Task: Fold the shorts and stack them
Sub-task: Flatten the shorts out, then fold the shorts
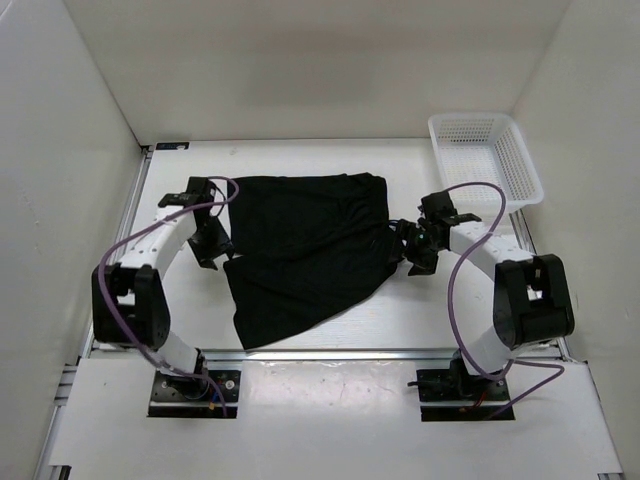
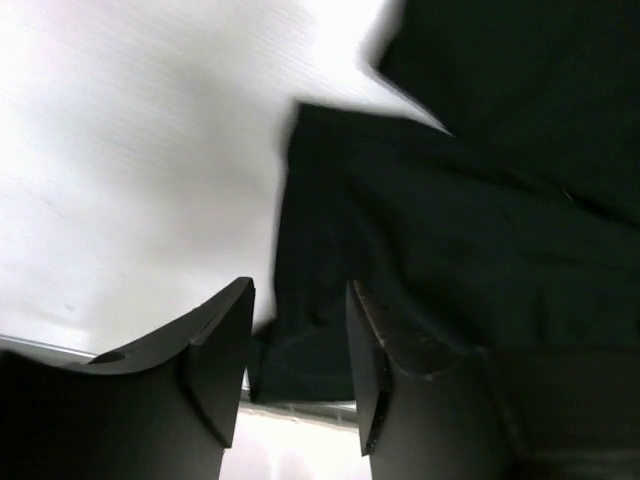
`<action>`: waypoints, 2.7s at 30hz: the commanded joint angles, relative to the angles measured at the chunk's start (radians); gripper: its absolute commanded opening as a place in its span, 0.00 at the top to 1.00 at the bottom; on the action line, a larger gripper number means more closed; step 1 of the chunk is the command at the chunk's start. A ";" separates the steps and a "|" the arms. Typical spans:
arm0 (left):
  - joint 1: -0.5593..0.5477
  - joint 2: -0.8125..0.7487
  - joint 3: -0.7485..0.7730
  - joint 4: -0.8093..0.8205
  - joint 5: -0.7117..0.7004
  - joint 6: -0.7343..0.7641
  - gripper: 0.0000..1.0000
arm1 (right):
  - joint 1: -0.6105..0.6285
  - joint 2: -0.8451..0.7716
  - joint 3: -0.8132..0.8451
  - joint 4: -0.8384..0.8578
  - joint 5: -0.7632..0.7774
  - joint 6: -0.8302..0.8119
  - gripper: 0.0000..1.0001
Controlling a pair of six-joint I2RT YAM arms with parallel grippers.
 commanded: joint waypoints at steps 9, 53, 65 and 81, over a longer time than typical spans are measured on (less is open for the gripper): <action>-0.127 -0.372 -0.458 0.125 0.379 -0.189 0.45 | -0.003 0.125 0.070 0.106 -0.047 0.029 0.38; -0.106 -0.341 -0.408 0.041 0.224 -0.216 0.55 | -0.003 -0.344 -0.188 -0.101 0.179 0.200 0.29; -0.196 -0.249 -0.528 0.130 0.179 -0.331 0.55 | -0.003 -0.316 -0.188 -0.074 0.166 0.182 0.29; -0.216 -0.364 -0.463 0.113 0.113 -0.358 0.90 | -0.003 -0.128 -0.240 0.123 0.085 0.234 0.67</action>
